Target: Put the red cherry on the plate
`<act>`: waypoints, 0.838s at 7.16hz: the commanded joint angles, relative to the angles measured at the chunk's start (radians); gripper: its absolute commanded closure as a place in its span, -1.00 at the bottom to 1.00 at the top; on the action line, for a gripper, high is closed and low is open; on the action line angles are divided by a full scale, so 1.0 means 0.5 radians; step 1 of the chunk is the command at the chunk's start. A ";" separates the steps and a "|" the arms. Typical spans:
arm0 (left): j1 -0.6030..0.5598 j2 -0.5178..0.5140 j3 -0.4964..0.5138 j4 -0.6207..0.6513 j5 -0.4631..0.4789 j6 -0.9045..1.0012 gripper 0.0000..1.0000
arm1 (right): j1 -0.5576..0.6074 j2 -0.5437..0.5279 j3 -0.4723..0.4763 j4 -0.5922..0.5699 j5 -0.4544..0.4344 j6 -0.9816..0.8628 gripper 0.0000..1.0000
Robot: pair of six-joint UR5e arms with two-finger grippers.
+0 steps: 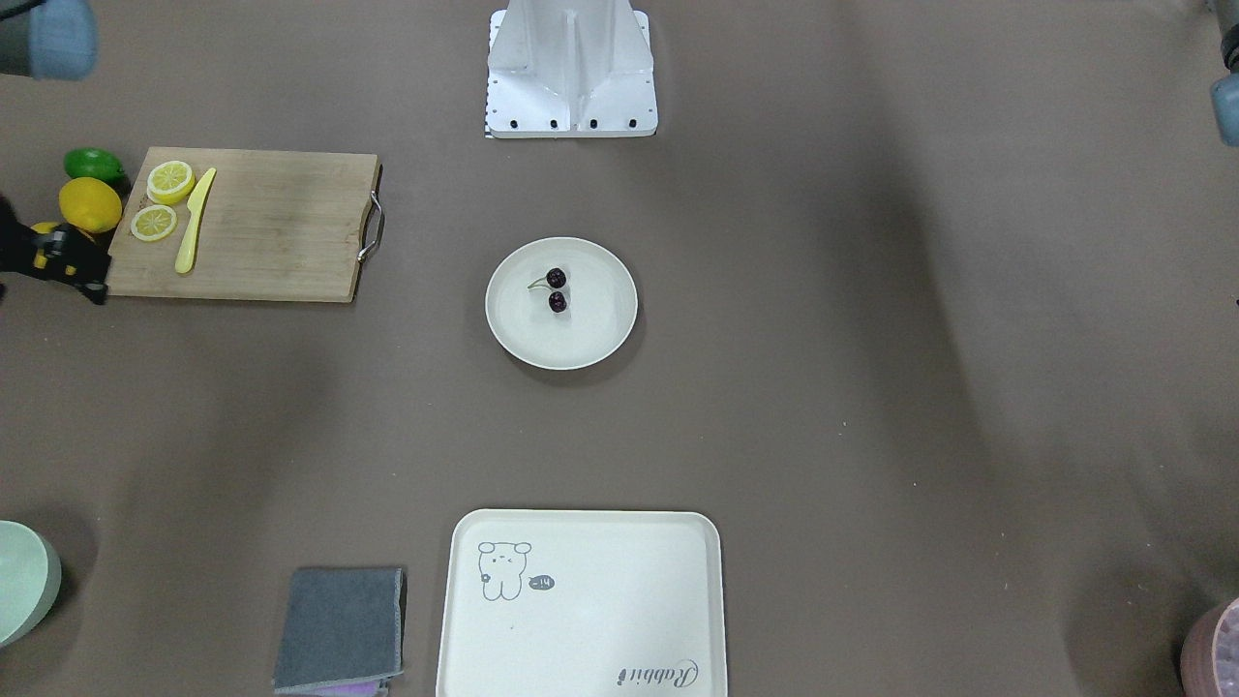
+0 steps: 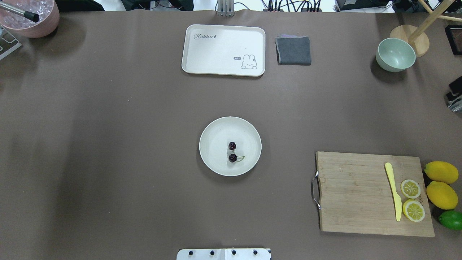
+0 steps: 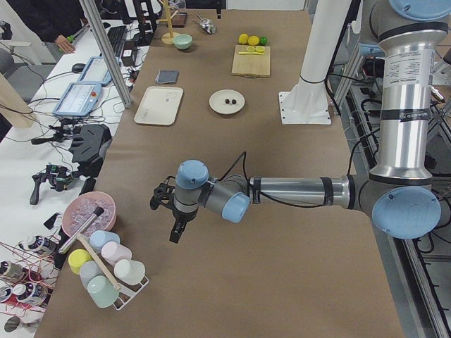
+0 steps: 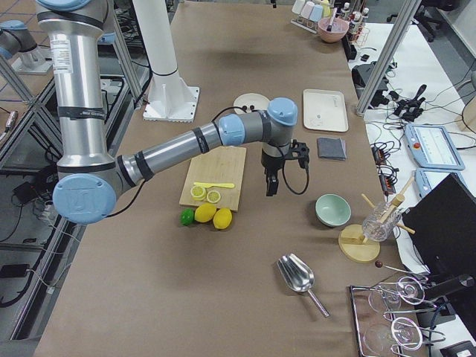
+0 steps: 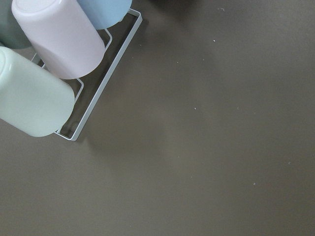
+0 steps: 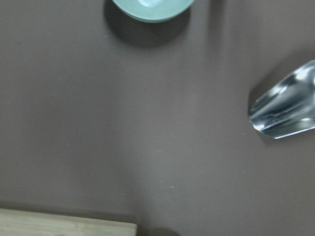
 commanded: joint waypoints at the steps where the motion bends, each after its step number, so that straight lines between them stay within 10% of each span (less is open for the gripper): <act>1: -0.051 0.030 -0.016 0.035 -0.195 -0.001 -0.96 | 0.353 -0.136 -0.254 0.002 0.069 -0.537 -1.00; 6: -0.287 -0.004 -0.197 0.677 -0.187 0.436 -0.96 | 0.422 -0.253 -0.347 0.177 0.066 -0.627 -1.00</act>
